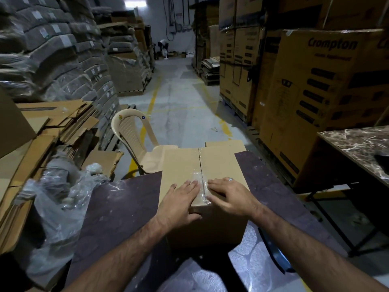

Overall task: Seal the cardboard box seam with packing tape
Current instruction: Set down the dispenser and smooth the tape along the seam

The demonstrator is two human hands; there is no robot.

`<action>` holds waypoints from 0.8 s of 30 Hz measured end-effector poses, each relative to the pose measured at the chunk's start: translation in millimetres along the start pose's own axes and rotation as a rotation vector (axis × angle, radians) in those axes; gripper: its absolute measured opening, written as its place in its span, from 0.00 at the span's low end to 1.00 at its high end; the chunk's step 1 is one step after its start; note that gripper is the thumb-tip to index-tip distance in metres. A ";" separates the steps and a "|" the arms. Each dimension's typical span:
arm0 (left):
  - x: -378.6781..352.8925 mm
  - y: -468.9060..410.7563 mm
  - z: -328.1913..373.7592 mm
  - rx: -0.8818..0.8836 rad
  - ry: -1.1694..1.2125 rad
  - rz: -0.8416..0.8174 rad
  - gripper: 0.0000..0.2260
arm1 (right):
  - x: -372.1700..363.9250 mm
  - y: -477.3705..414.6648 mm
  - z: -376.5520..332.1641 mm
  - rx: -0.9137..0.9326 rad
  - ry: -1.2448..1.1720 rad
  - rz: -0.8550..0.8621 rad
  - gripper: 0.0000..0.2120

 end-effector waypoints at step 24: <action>-3.5 25.3 1.2 -0.047 -0.148 0.279 0.34 | -24.5 42.9 -11.7 -0.126 0.287 0.395 0.29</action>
Point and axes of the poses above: each hand's wrist, its own y-axis away from the middle knuckle, its own x-axis out of the back of the hand, z = x × y, the point moved 7 cm from there along -y, towards the middle knuckle, and after that the axes turned 3 degrees about y, right-handed, at the moved point
